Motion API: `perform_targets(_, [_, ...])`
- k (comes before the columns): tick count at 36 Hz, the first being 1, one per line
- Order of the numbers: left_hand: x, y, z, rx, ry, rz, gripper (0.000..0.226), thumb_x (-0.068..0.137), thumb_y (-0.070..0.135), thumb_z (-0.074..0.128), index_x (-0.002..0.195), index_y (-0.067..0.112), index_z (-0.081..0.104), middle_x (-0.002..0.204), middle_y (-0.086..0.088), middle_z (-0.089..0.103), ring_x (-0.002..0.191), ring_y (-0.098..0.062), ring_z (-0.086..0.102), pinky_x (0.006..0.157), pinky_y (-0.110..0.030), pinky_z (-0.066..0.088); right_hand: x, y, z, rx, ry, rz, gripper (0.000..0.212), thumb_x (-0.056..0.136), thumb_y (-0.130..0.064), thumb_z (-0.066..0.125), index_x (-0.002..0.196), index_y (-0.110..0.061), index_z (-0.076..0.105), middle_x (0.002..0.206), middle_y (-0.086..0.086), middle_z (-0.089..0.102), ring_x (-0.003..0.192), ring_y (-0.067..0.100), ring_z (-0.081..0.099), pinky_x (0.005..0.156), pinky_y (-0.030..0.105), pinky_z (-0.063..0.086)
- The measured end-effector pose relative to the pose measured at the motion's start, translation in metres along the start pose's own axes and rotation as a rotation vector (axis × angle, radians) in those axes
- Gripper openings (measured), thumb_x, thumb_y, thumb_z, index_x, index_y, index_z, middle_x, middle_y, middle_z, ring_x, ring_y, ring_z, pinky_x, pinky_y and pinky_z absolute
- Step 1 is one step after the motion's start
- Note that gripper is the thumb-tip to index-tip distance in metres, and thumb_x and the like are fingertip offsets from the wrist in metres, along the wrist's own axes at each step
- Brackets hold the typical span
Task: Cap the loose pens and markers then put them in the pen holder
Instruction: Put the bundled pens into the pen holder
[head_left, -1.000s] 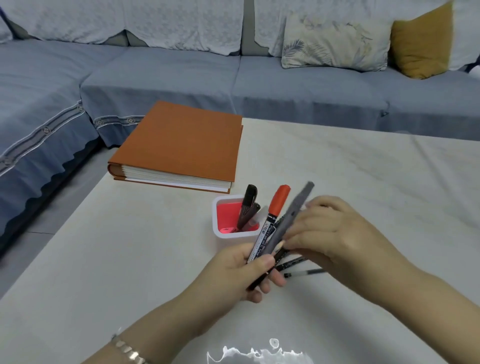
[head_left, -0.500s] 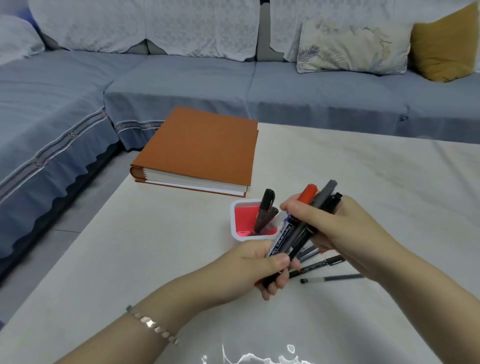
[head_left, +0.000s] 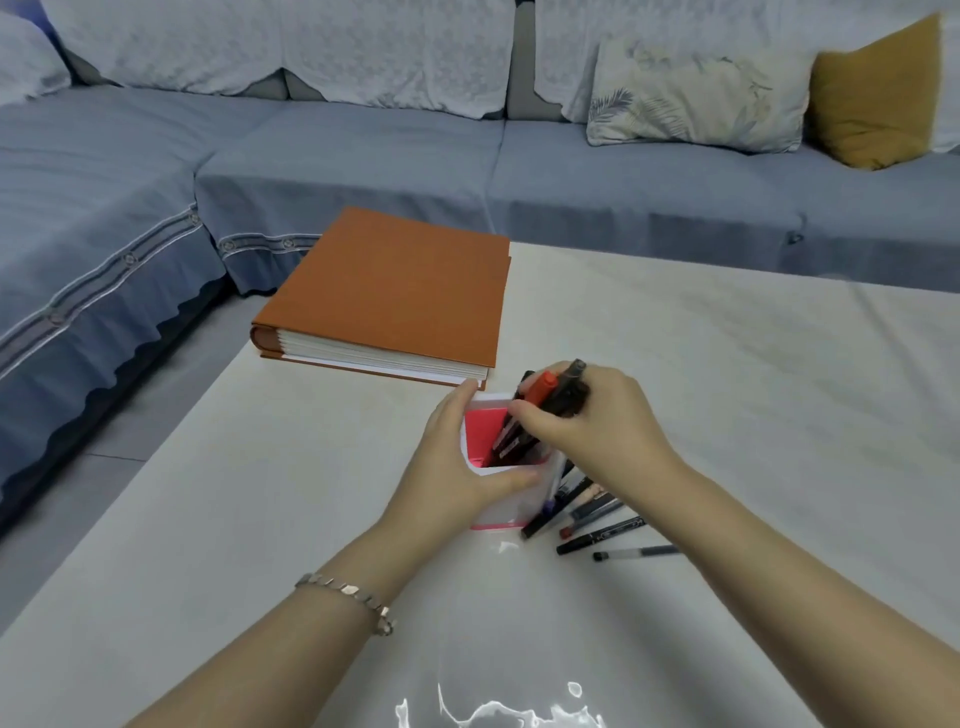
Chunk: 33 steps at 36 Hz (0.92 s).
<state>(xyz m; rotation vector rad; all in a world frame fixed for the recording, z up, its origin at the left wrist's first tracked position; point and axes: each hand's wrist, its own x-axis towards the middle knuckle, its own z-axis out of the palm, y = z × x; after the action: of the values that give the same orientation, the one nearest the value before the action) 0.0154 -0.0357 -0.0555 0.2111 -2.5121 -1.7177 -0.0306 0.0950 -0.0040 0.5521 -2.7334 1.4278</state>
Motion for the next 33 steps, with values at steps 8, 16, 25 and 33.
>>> perform_targets(8, [0.003,-0.005,-0.001,0.069,0.010,0.038,0.094,0.063,0.033,0.081,0.139,0.032,0.026,0.145,0.012,0.032,0.127,-0.001,0.032,0.101,-0.021,0.027,-0.012,0.014,-0.051,-0.175,0.005,-0.068,0.055,0.067,-0.042,0.071,0.117,-0.032,0.051,0.098,-0.017,0.059,0.052,0.003,0.048,0.056,0.015,0.040])
perform_targets(16, [0.004,-0.011,0.000,0.085,0.019,0.044,0.091,0.064,0.031,0.081,0.138,0.032,0.028,0.135,0.021,0.033,0.122,0.003,0.032,0.100,-0.020,0.028,-0.052,0.114,-0.085,-0.678,-0.412,0.027,0.051,0.078,-0.033,0.068,0.124,-0.034,0.049,0.125,-0.005,0.048,0.110,0.014,0.047,0.093,0.024,0.037])
perform_targets(25, [0.006,-0.009,-0.001,0.127,0.004,0.044,0.089,0.065,0.028,0.080,0.138,0.029,0.030,0.132,0.022,0.032,0.120,0.003,0.032,0.100,-0.020,0.027,-0.063,0.149,-0.056,-0.767,-0.494,-0.266,0.028,0.083,-0.041,0.042,0.098,-0.023,0.056,0.088,-0.005,0.062,0.077,0.016,0.056,0.068,0.024,0.049])
perform_targets(33, [0.004,-0.009,0.000,0.109,0.012,0.053,0.084,0.066,0.024,0.080,0.135,0.028,0.033,0.131,0.022,0.033,0.121,0.002,0.034,0.101,-0.021,0.028,-0.073,0.140,-0.052,-0.822,-0.628,-0.141,0.023,0.099,-0.023,0.021,0.097,-0.013,0.042,0.097,0.003,0.041,0.075,0.016,0.034,0.070,0.024,0.026])
